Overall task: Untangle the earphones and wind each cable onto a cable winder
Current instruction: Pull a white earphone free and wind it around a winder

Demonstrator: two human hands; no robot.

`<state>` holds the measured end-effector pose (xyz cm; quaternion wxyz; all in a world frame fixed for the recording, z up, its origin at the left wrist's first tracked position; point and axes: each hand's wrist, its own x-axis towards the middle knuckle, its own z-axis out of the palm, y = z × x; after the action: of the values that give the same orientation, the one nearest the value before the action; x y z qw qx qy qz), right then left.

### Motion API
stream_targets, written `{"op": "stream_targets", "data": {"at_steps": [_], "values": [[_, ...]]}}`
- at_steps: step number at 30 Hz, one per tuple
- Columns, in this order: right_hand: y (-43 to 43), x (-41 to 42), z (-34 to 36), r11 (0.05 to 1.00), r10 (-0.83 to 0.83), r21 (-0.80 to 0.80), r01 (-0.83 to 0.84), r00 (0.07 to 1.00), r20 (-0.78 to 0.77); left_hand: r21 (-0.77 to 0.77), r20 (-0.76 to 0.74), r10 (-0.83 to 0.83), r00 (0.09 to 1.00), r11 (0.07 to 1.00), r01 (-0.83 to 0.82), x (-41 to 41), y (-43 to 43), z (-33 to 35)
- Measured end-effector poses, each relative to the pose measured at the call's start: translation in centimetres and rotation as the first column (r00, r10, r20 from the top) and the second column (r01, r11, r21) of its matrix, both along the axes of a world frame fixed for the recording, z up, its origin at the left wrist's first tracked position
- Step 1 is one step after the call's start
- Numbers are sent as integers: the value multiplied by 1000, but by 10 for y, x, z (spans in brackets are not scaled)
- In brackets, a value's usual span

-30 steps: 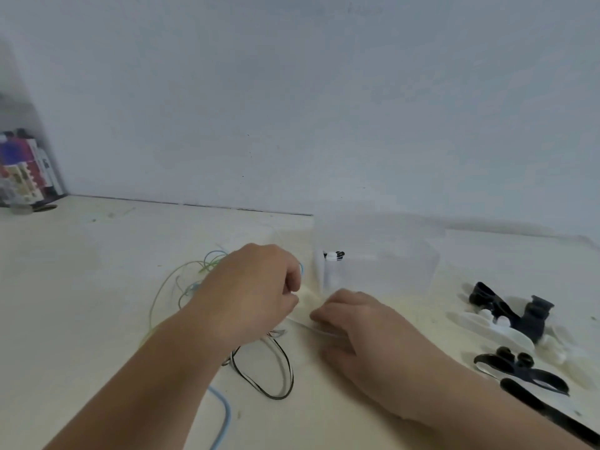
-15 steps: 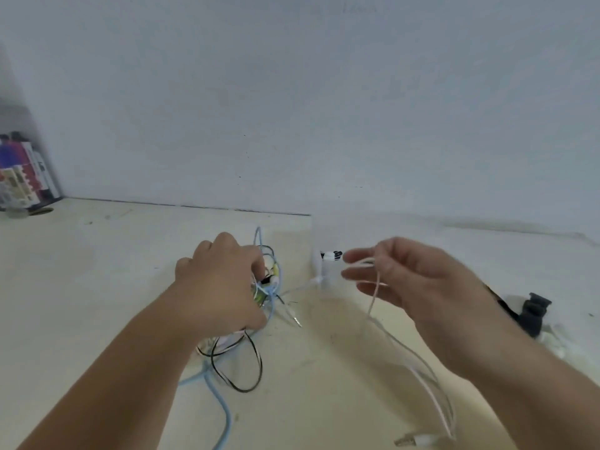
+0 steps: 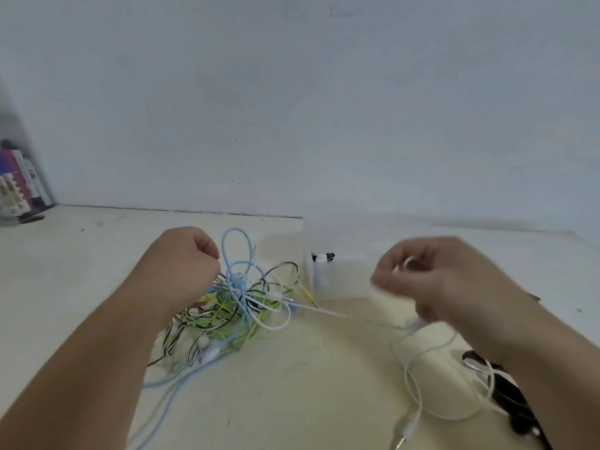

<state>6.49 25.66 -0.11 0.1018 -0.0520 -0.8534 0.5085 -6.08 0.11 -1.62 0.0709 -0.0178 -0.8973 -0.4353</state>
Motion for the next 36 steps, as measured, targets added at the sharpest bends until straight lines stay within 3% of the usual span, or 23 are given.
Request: {"op": "stream_targets", "data": {"at_steps": [2,4,8,12,15,18,22,25,27,28,30,32,36], "values": [[-11,1,-7,920,47,379,-94,990,131,-45,17,-36,999,998,37,1,3,-3],[-18,0,-14,844,51,515,-146,980,194,-38,42,-92,995,995,93,3,7,-4],[-18,-1,-16,841,12,525,-128,976,219,-34,9,-209,978,977,209,12,11,-1],[-17,6,-9,803,16,568,-180,960,281,-18,-267,-200,943,979,202,27,20,12],[-20,7,-12,711,19,648,-274,928,371,130,-390,-383,838,878,461,44,29,20],[-18,8,-15,657,-13,699,-281,924,383,160,-345,-577,740,741,652,55,39,16],[-14,2,-19,638,9,734,-231,956,294,-32,-107,-745,659,665,746,59,47,5],[-15,-5,-18,848,91,516,-120,992,83,-258,-12,-719,695,674,693,59,51,-4],[-16,-4,-13,986,86,152,-71,992,-95,-338,-7,-687,726,685,645,57,51,-6],[-15,-3,-9,995,77,-47,-86,982,-174,-350,-14,-670,742,699,624,55,49,-5],[-13,0,-4,925,50,-345,-158,952,-302,-365,-54,-636,770,730,577,48,43,-3],[-12,0,1,812,13,-541,-220,933,-359,-317,-99,-596,797,778,542,41,33,2],[-11,0,8,629,-10,-712,-310,914,-407,-145,-127,-570,812,820,554,34,17,14]]}}
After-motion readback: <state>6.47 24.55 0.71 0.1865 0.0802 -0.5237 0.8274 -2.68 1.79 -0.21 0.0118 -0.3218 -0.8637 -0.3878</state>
